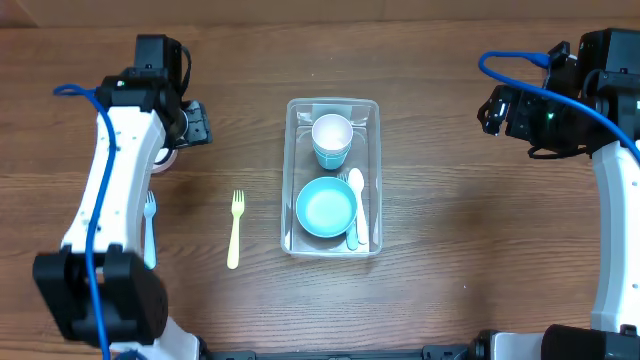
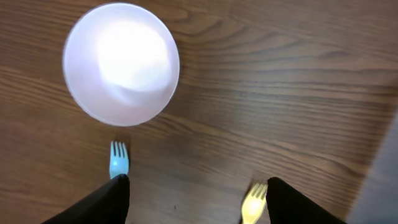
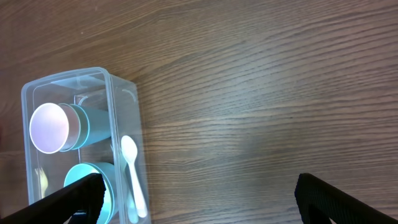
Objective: Pack container
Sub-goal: 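Open the left gripper and move it to the white bowl, then close the left gripper on the white bowl rim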
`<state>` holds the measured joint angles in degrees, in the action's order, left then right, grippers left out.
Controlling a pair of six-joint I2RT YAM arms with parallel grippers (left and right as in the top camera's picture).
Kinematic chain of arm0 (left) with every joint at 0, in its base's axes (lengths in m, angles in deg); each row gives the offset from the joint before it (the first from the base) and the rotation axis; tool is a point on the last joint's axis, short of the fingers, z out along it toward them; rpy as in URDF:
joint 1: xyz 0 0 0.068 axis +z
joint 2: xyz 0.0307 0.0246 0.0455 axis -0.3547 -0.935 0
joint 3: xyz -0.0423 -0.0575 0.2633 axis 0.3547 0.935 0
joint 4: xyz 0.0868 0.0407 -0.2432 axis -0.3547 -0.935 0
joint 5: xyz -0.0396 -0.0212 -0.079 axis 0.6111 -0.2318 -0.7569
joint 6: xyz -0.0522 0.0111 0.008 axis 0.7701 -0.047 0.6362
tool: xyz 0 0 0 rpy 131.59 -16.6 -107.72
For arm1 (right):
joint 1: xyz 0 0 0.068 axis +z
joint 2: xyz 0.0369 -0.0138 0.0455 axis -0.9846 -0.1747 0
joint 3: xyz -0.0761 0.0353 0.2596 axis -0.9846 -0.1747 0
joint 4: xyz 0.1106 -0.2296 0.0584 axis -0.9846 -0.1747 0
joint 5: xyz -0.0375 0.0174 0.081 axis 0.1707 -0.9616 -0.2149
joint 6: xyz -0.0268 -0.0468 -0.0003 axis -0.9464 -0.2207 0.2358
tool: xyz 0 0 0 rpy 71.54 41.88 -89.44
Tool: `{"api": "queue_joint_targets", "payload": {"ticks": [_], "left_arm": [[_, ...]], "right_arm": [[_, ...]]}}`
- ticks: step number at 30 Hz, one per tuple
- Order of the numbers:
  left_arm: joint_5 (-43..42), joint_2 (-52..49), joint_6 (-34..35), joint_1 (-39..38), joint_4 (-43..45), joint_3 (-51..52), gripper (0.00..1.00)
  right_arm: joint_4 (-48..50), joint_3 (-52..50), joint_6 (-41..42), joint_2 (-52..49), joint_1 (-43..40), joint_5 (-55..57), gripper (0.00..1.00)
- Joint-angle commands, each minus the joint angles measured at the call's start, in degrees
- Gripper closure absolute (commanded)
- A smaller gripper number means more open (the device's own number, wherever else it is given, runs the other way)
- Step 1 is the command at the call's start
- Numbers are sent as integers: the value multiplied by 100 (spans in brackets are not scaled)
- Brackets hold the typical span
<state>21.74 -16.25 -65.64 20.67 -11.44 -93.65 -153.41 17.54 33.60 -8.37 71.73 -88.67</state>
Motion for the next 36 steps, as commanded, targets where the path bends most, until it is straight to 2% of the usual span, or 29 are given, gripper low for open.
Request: {"api": "queue_joint_targets", "payload": {"ticks": [1, 4, 9, 13, 17, 19, 20, 21, 24, 29, 36], "left_arm": [[-238, -470, -426, 291, 140, 48, 30], [-254, -772, -516, 476, 254, 48, 30], [-260, -1331, -1115, 588, 516, 48, 31], [-262, -1700, -1115, 588, 713, 48, 34], [-256, -1947, -1132, 599, 839, 48, 51], [-256, -1952, -1134, 605, 901, 48, 55], [-256, -1952, -1161, 610, 938, 48, 68], [-256, -1952, -1176, 610, 942, 48, 76], [-258, -1952, -1172, 608, 951, 48, 94], [-262, -1867, -1163, 608, 804, -114, 96], [-483, -1239, -1147, 422, 50, -1110, 96]], "right_arm": [[28, 125, 7, 33, -17, 15, 0], [28, 125, 7, 33, -17, 15, 0], [28, 125, 7, 33, -17, 15, 0], [28, 125, 7, 33, -17, 15, 0], [28, 125, 7, 33, -17, 15, 0], [28, 125, 7, 33, -17, 15, 0], [28, 125, 7, 33, -17, 15, 0], [28, 125, 7, 33, -17, 15, 0], [28, 125, 7, 33, -17, 15, 0], [28, 125, 7, 33, -17, 15, 0], [28, 125, 7, 33, -17, 15, 0]]}}
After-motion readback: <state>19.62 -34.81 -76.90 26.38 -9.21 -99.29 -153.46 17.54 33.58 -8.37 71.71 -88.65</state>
